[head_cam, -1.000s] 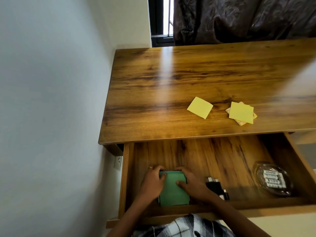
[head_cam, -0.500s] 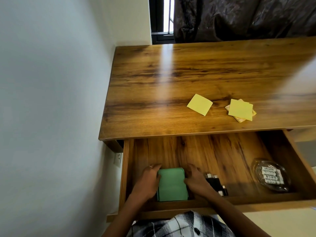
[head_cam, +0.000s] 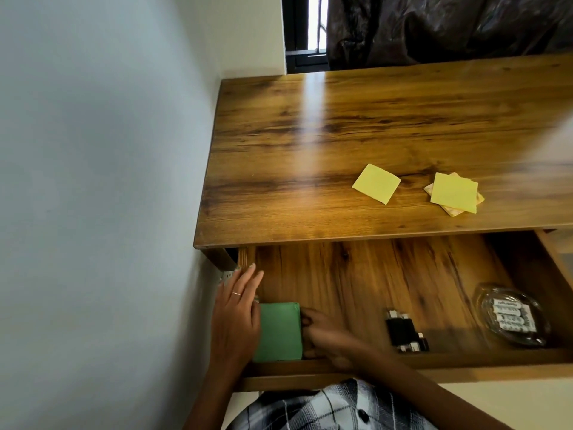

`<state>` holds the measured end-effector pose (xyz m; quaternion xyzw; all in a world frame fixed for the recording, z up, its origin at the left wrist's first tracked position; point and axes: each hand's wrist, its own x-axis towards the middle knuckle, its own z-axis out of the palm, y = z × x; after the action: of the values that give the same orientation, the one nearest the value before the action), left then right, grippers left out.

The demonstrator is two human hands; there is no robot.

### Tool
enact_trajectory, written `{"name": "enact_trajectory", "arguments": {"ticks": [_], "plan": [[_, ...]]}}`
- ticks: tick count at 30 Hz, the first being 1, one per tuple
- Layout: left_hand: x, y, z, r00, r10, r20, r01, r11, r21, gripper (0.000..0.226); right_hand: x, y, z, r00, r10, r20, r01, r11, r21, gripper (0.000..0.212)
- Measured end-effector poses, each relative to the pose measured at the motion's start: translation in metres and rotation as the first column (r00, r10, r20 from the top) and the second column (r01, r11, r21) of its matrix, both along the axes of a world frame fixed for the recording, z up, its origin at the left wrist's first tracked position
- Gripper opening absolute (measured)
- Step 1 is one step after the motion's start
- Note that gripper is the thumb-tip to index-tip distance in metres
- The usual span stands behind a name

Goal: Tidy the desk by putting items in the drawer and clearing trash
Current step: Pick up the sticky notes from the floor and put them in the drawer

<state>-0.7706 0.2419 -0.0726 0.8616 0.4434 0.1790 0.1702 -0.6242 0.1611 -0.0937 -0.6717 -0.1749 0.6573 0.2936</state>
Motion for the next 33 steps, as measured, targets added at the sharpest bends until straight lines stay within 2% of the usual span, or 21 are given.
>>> {"name": "enact_trajectory", "arguments": {"ticks": [3,5,8,12,16,19,23,26,29,31,33], "plan": [[-0.002,-0.001,-0.004,0.999,0.043,0.022,-0.042,0.998,-0.055,0.052,-0.011,0.004,-0.006,0.977,0.126,0.172,-0.129,0.992,0.005,0.055],[-0.001,-0.001,-0.004,0.999,0.039,0.013,-0.038,0.997,-0.062,0.053,-0.011,0.006,-0.005,0.964,0.182,0.194,-0.181,0.983,-0.02,0.064],[0.0,0.0,-0.003,1.0,0.016,-0.014,-0.017,0.998,-0.06,0.054,-0.009,0.007,-0.004,0.97,0.177,0.166,-0.176,0.984,-0.024,0.068],[0.001,-0.002,0.001,0.999,0.019,-0.039,-0.021,0.998,-0.056,0.054,0.003,0.007,0.01,0.971,0.212,0.114,-0.217,0.976,0.035,0.051],[0.002,-0.003,0.004,0.999,0.002,-0.035,-0.004,0.999,-0.053,0.052,0.036,0.001,0.031,0.898,0.272,0.347,-0.31,0.949,0.058,0.046],[0.01,-0.004,0.008,0.998,-0.01,0.062,0.013,0.998,-0.058,0.051,0.066,-0.01,0.053,0.903,0.21,0.375,-0.278,0.951,0.137,0.036],[0.035,-0.005,0.019,0.973,-0.05,0.224,0.069,0.995,-0.075,0.046,0.109,-0.025,0.086,0.91,-0.034,0.412,-0.096,0.952,0.292,0.022],[0.061,-0.005,0.025,0.943,-0.071,0.326,0.121,0.983,-0.137,0.041,0.141,-0.027,0.101,0.828,-0.253,0.5,0.036,0.915,0.402,0.02],[0.085,-0.004,0.028,0.93,-0.083,0.358,0.166,0.963,-0.21,0.039,0.177,-0.023,0.104,0.687,-0.405,0.604,0.099,0.875,0.474,0.019],[0.1,-0.002,0.028,0.936,-0.139,0.325,0.209,0.959,-0.193,0.039,0.201,-0.019,0.099,0.547,-0.447,0.708,0.093,0.873,0.479,0.02],[0.112,0.001,0.029,0.934,-0.195,0.3,0.252,0.954,-0.161,0.041,0.224,-0.012,0.093,0.397,-0.392,0.83,0.065,0.914,0.4,0.028]]}}
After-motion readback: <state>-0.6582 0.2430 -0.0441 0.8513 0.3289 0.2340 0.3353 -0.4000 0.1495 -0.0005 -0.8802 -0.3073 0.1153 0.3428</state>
